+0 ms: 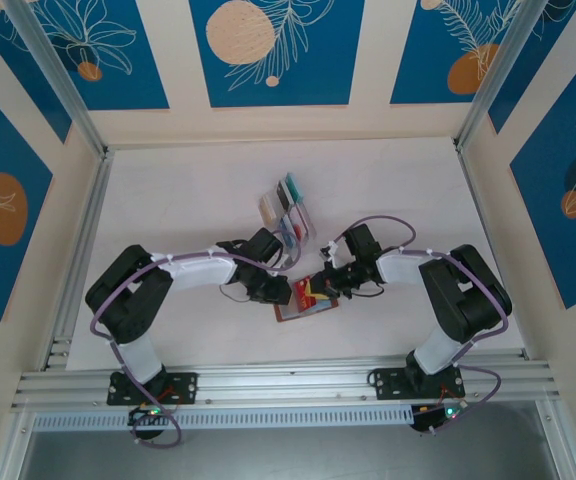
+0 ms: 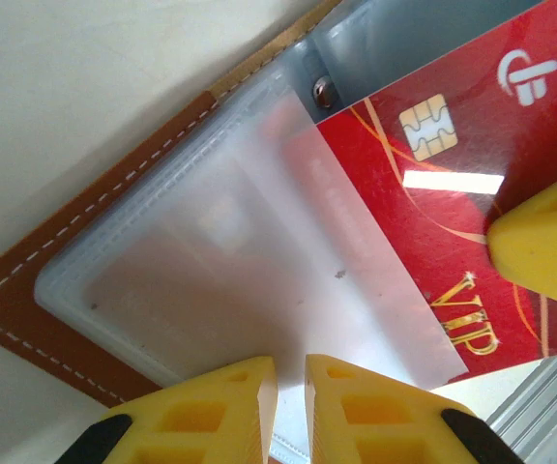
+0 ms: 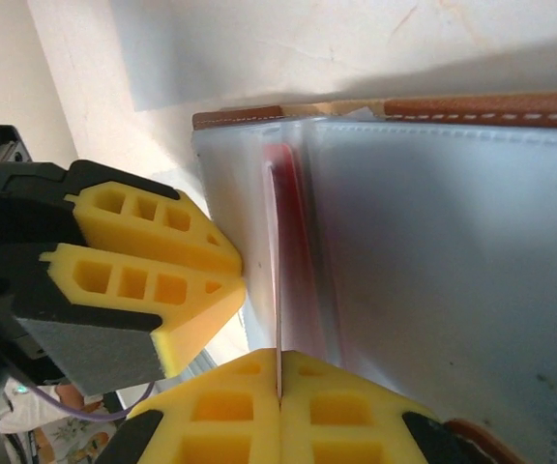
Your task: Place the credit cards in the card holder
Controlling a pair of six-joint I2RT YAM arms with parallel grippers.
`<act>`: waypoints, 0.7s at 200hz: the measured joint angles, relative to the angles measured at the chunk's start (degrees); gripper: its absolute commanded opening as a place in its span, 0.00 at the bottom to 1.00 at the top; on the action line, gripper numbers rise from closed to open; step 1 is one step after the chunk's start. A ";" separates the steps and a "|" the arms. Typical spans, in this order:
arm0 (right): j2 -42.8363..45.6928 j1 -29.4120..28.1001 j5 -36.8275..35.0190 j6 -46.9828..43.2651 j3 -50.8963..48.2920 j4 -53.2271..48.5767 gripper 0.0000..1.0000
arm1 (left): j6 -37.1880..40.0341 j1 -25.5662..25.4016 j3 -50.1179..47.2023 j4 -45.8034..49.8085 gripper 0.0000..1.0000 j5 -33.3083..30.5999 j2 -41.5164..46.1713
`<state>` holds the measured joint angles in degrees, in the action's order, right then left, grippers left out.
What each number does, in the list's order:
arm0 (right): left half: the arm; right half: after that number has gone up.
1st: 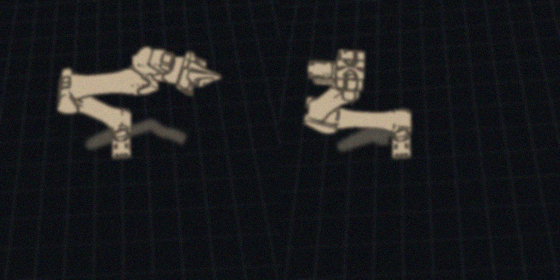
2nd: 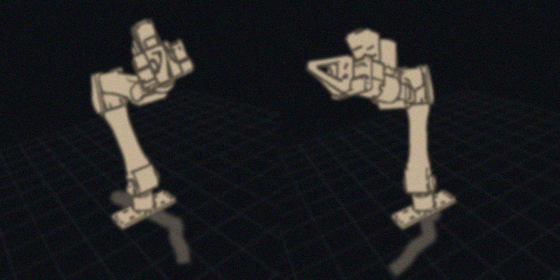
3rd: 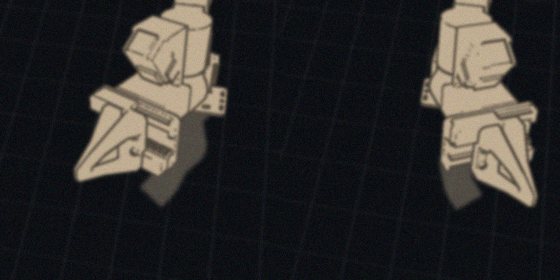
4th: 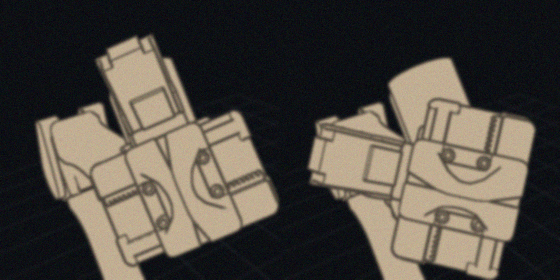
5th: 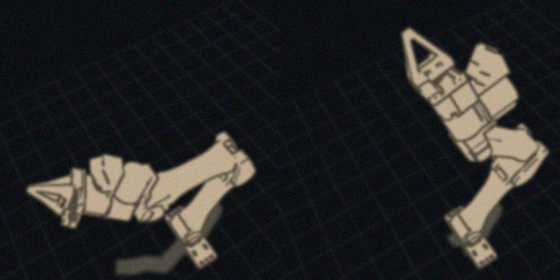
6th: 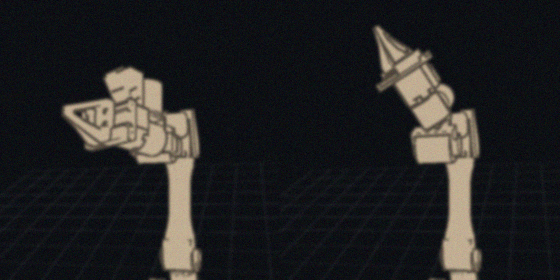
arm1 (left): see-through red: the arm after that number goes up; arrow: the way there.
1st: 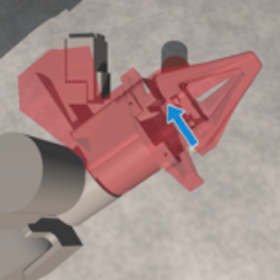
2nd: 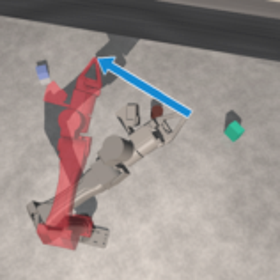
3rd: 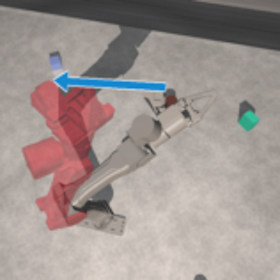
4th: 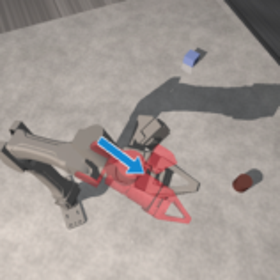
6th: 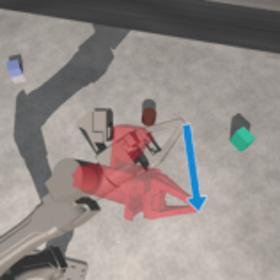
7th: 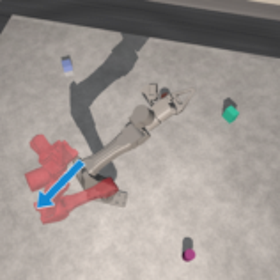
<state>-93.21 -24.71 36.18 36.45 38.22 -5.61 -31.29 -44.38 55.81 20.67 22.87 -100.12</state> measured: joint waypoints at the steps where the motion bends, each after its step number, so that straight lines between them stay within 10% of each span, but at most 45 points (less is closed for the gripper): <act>1: 0.00 0.02 0.09 0.00 0.00 0.00 0.00 | 0.00 0.00 0.00 0.00 0.18 0.00 0.00; 140: -4.26 -1.46 4.76 -0.44 0.07 1.77 0.00 | 0.66 1.27 -0.57 0.17 0.18 0.87 0.50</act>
<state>-97.47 -26.17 40.95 36.01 38.28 -3.84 -30.63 -43.11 55.24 20.84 23.75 -99.61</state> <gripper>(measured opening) 0.065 0.179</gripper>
